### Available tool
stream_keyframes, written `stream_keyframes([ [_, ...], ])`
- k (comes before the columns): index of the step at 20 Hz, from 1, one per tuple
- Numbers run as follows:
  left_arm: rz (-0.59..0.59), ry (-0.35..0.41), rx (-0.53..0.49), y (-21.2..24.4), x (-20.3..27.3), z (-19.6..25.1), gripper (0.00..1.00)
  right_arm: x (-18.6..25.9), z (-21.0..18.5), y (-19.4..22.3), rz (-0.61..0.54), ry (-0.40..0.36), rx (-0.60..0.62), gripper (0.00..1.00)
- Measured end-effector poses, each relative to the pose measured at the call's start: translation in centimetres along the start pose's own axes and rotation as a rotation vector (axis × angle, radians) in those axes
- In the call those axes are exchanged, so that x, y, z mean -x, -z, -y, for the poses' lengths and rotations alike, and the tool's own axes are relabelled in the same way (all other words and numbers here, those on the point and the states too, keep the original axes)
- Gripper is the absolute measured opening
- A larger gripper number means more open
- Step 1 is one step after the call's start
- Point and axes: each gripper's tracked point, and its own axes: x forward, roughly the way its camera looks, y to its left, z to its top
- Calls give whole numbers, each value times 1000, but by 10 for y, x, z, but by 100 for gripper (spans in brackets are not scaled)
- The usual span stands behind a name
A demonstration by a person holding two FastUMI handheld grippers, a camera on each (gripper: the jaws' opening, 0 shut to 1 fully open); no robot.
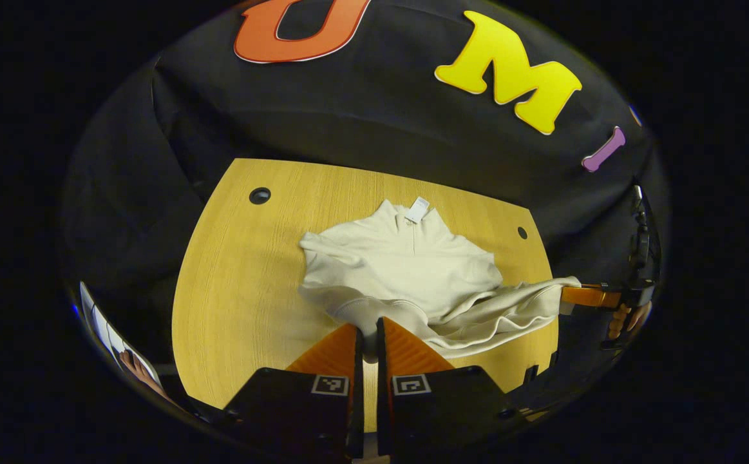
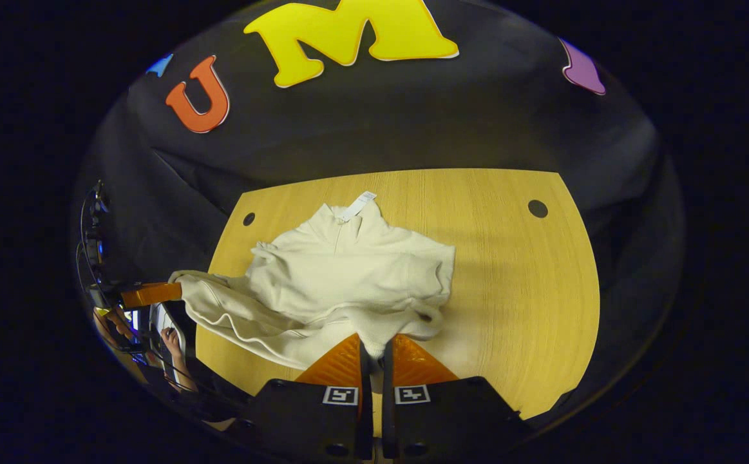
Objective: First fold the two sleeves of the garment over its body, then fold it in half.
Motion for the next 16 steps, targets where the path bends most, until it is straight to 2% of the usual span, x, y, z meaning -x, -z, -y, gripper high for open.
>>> stream_keyframes([
  [2, 20, -8, 17, 3, -24, 8, 11, -12, -2, -20, -6, -8, -34, 6],
  [6, 16, -21, 28, -29, -60, -3, 11, -55, 10, -45, -43, 11, -80, 6],
  [11, -66, -70, 27, -39, -143, -21, 11, -128, 26, -57, -118, 12, -174, 6],
  [16, -85, -93, -25, -62, -213, -6, 11, -191, 47, -65, -142, 45, -229, 6],
])
